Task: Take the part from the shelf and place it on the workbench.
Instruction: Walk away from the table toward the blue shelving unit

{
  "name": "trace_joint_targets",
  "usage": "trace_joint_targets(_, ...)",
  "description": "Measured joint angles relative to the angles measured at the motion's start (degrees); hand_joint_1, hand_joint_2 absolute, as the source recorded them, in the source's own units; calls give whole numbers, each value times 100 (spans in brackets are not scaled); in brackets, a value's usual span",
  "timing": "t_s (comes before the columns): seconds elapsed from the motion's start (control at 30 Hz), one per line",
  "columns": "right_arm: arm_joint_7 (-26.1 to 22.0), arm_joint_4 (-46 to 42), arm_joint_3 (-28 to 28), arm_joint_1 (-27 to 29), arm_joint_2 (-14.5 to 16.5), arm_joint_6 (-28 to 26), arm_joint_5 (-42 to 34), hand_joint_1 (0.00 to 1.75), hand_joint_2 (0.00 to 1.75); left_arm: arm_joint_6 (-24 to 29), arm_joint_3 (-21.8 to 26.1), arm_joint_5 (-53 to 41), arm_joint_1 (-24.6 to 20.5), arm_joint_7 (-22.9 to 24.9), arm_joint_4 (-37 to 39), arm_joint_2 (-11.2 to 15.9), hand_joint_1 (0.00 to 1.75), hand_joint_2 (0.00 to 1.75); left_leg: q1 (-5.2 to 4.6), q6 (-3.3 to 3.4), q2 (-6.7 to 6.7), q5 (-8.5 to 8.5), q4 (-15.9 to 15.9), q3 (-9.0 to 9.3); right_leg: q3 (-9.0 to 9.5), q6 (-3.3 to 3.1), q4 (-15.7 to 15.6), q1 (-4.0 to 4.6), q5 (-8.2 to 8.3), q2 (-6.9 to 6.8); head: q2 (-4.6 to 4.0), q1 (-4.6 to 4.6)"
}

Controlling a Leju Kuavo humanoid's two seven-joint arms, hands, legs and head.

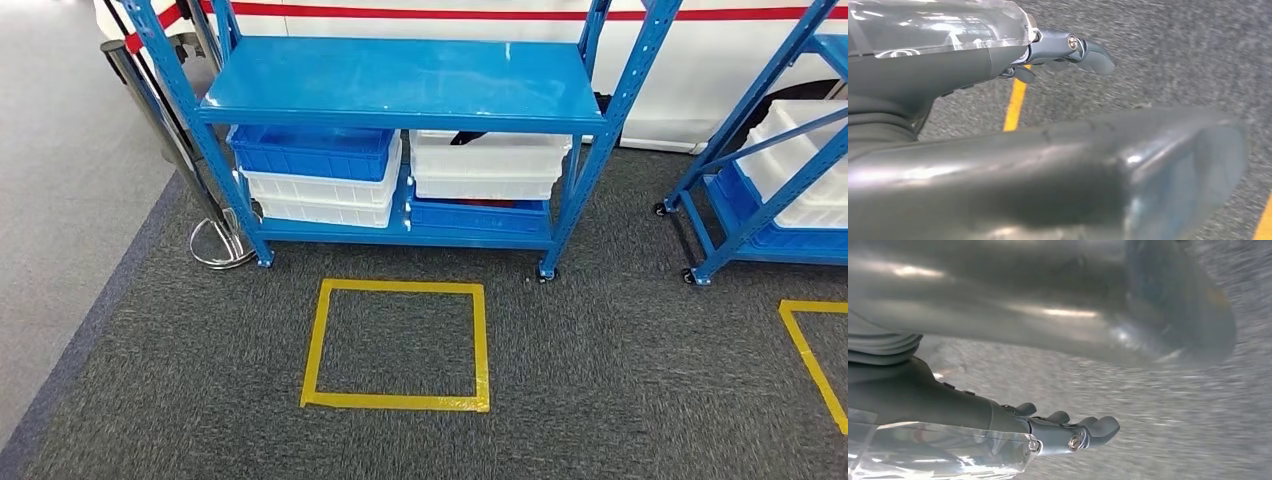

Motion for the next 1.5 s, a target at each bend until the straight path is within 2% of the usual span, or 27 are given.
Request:
trace_joint_targets(0.03,-33,-2,-21,-18,-1,20,-12,0,0,1,1,2,-5,2,0,-2,0,0,-11,-37,-4,-118,-26,119,-6,-50,-121,10,392,2,0,-4)
trace_joint_targets(0.07,-59,-4,-41,-45,0,36,-15,0,0,2,1,3,-28,3,0,-4,0,0,-22,-79,-5,-163,-4,219,25,-123,-154,22,563,3,0,-4)
trace_joint_targets(0.13,-97,-5,-59,-108,3,50,-3,0,0,4,1,3,-104,4,0,-6,0,0,-26,-147,29,-10,323,185,181,-258,-115,25,395,6,1,-15)
trace_joint_targets(0.2,-120,-11,-68,-130,4,58,12,0,0,8,-2,-1,-176,4,0,-7,0,0,-17,-203,149,263,1151,-269,404,-338,-187,11,224,-6,2,-52)
trace_joint_targets(0.23,-128,-16,-75,-134,4,60,20,0,0,10,-3,-1,-188,4,0,-8,0,0,-8,-232,221,263,1574,-589,539,-362,-236,7,132,-17,2,-73)
trace_joint_targets(0.3,-136,-26,-88,-114,2,62,30,0,0,12,-2,0,-152,7,0,-10,0,0,3,-274,291,-132,2054,-1187,849,-384,-330,7,-69,-25,2,-103)
trace_joint_targets(0.37,-145,-28,-93,-82,2,63,32,0,0,12,0,1,-84,11,0,-12,0,0,6,-270,309,-680,2002,-1638,1194,-380,-415,7,-285,-16,1,-103)
trace_joint_targets(0.4,-154,-29,-94,-68,2,64,32,0,0,12,1,-1,-53,12,0,-12,0,0,5,-251,316,-747,1819,-1814,1369,-373,-450,7,-400,-12,0,-103)
trace_joint_targets(0.43,-162,-31,-94,-58,2,64,33,0,0,12,2,-3,-25,13,0,-12,0,0,2,-223,327,-532,1550,-1956,1530,-364,-477,9,-517,-13,0,-103)
trace_joint_targets(0.53,-179,-32,-95,-38,3,64,34,0,0,17,7,-14,52,21,0,-9,0,0,-51,-104,398,974,758,-2158,1957,-300,-513,30,-898,-4,1,-106)
trace_joint_targets(0.57,-181,-32,-95,-42,3,64,34,0,0,20,8,-15,57,25,0,-8,0,0,-69,-65,398,1218,677,-2116,2095,-261,-494,44,-983,1,1,-107)
trace_joint_targets(0.6,-183,-34,-94,-59,3,63,34,0,0,22,9,-18,39,27,0,-9,0,0,-80,-28,382,1197,690,-2021,2172,-218,-396,53,-970,9,1,-105)
trace_joint_targets(0.67,-190,-38,-94,-125,2,61,32,0,0,23,9,-26,-37,25,0,-12,0,0,-62,57,335,1072,666,-1786,2022,-157,194,45,-700,11,1,-100)
trace_joint_targets(0.7,-198,-39,-94,-162,2,59,34,0,0,24,9,-31,-78,23,0,-13,0,0,-57,96,326,999,630,-1676,1780,-145,605,36,-564,16,-1,-91)
trace_joint_targets(0.73,-207,-40,-95,-184,2,59,35,0,0,26,8,-33,-105,22,0,-13,0,0,-53,129,314,927,593,-1552,1487,-138,979,32,-571,20,-1,-84)
trace_joint_targets(0.8,-218,-40,-96,-172,1,59,36,0,0,29,7,-37,-104,22,0,-14,0,0,-61,172,285,754,518,-1299,941,-126,1379,46,-999,23,-1,-68)
trace_joint_targets(0.87,-217,-40,-97,-121,0,58,31,0,0,39,8,-46,-68,23,0,-14,0,0,-63,173,230,576,442,-1000,525,-127,1323,63,-1573,24,1,-61)
trace_joint_targets(0.9,-216,-40,-98,-95,0,56,30,0,0,49,9,-56,-55,23,0,-14,0,0,-66,164,203,484,406,-843,362,-139,1161,73,-1671,24,1,-56)
trace_joint_targets(0.93,-217,-40,-99,-72,0,55,30,0,0,65,9,-66,-44,26,0,-14,0,0,-72,154,186,386,377,-688,223,-166,923,88,-1515,26,1,-54)
trace_joint_targets(1.03,-212,-42,-101,-13,-12,53,34,0,0,139,13,-85,-46,78,9,-33,0,0,-91,110,136,41,344,-296,-79,-306,68,193,94,72,1,-59)
trace_joint_targets(1.07,-201,-43,-100,-13,-16,60,22,0,0,161,14,-87,-60,105,14,-41,0,0,-100,87,120,-44,341,-143,-71,-349,-87,227,440,105,1,-63)
trace_joint_targets(1.17,-173,-48,-97,-114,-10,163,-179,0,0,199,16,-95,-159,158,23,-42,0,0,-122,12,154,36,663,3,207,-449,-225,202,468,211,-1,-43)
trace_joint_targets(1.23,-179,-53,-93,-217,-5,225,-333,0,0,216,15,-100,-244,185,24,-33,0,0,-102,-50,234,-153,1067,-238,274,-504,-264,142,459,222,-1,-48)
trace_joint_targets(1.3,-191,-57,-92,-244,-3,197,-367,0,87,232,14,-102,-274,204,24,-34,0,0,-51,-128,283,-608,1474,-529,298,-500,-262,116,414,209,0,-70)
trace_joint_targets(1.37,-198,-58,-92,-207,1,160,-367,0,87,239,14,-99,-230,216,24,-32,0,0,11,-199,296,-768,1660,-737,351,-459,-254,87,358,199,0,-72)
trace_joint_targets(1.43,-204,-57,-93,-169,2,200,-440,0,0,243,16,-100,-175,224,24,-26,0,0,66,-251,293,-371,1264,-739,396,-402,-231,45,306,236,0,-72)
trace_joint_targets(1.5,-231,-61,-94,-161,-1,250,-562,0,0,244,19,-100,-129,227,24,-20,0,0,97,-289,185,13,654,-640,414,-321,-193,6,278,285,0,-74)
